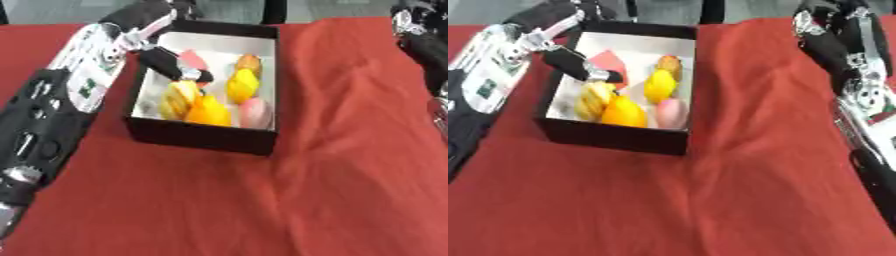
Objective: Pick up objects on the table and place them in the box.
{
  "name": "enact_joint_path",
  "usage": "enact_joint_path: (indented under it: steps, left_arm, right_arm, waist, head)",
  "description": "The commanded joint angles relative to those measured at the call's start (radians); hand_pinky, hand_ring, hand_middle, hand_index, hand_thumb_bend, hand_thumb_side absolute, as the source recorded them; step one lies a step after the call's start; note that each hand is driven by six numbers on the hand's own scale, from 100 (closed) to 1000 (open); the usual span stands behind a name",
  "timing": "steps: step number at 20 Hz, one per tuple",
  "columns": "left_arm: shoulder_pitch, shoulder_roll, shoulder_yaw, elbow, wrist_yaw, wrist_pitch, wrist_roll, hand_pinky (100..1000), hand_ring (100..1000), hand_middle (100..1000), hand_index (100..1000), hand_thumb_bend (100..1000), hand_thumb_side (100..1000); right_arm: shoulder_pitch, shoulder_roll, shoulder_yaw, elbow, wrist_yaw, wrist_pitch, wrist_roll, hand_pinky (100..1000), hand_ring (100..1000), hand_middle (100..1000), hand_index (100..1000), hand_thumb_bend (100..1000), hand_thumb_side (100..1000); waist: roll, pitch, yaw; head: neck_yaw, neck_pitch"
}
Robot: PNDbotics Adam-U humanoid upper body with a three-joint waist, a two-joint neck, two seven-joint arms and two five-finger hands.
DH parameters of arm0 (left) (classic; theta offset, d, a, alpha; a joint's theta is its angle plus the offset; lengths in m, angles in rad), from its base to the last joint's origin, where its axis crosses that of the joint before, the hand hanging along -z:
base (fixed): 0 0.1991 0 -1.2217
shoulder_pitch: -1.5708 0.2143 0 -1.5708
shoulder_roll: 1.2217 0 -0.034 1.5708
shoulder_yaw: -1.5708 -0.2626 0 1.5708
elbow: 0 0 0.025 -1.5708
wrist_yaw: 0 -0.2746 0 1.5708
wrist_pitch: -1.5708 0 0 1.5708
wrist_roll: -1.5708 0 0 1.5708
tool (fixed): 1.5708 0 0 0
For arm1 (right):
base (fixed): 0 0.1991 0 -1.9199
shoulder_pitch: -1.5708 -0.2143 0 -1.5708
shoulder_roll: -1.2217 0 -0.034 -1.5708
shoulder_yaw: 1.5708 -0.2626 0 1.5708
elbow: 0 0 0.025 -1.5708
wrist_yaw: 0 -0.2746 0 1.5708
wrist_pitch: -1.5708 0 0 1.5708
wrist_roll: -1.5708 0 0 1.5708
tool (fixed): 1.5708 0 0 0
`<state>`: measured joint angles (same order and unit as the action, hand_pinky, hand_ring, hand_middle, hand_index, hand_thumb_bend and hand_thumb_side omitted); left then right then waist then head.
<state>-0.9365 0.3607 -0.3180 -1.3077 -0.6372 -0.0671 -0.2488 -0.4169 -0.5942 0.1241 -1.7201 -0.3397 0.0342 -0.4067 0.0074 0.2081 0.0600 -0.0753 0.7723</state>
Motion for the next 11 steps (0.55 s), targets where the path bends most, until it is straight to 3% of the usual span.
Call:
enact_joint_path:
  steps: [1, 3, 6, 7, 9, 11]
  left_arm:
    - [0.07, 0.124, 0.122, -0.214, 0.284, 0.089, 0.101, 715, 744, 762, 846, 295, 620]
    - [0.166, 0.185, 0.209, -0.334, 0.485, 0.133, 0.207, 705, 737, 759, 827, 209, 679]
    - [0.318, 0.238, 0.331, -0.463, 0.735, 0.146, 0.359, 701, 736, 767, 817, 183, 724]
    - [0.363, 0.246, 0.359, -0.487, 0.793, 0.143, 0.394, 703, 743, 776, 816, 169, 778]
    - [0.441, 0.253, 0.403, -0.512, 0.88, 0.135, 0.44, 708, 748, 781, 816, 162, 798]
    - [0.508, 0.25, 0.433, -0.514, 0.937, 0.129, 0.462, 716, 758, 789, 821, 228, 779]
  right_arm:
    - [-0.01, -0.041, -0.018, -0.036, 0.012, -0.004, -0.005, 943, 758, 773, 844, 100, 167]
    - [0.0, -0.049, -0.023, -0.045, 0.025, -0.002, -0.008, 942, 763, 778, 848, 100, 174]
    - [0.018, -0.052, -0.031, -0.056, 0.045, -0.01, -0.014, 942, 772, 789, 861, 122, 196]
    - [0.023, -0.05, -0.033, -0.059, 0.052, -0.015, -0.017, 942, 780, 797, 871, 126, 229]
    - [0.033, -0.043, -0.035, -0.059, 0.063, -0.024, -0.02, 945, 791, 807, 884, 131, 257]
    - [0.044, -0.032, -0.035, -0.057, 0.069, -0.032, -0.019, 948, 801, 816, 892, 135, 259]
  waist:
    - [-0.002, -0.028, 0.006]
    - [-0.005, -0.033, 0.013]
    - [-0.012, -0.042, 0.023]
    - [-0.015, -0.045, 0.027]
    - [-0.021, -0.05, 0.034]
    - [-0.027, -0.054, 0.04]
  head:
    - [-0.025, -0.002]
    - [-0.037, -0.002]
    - [-0.045, -0.002]
    - [-0.044, -0.002]
    - [-0.039, -0.002]
    - [-0.034, -0.002]
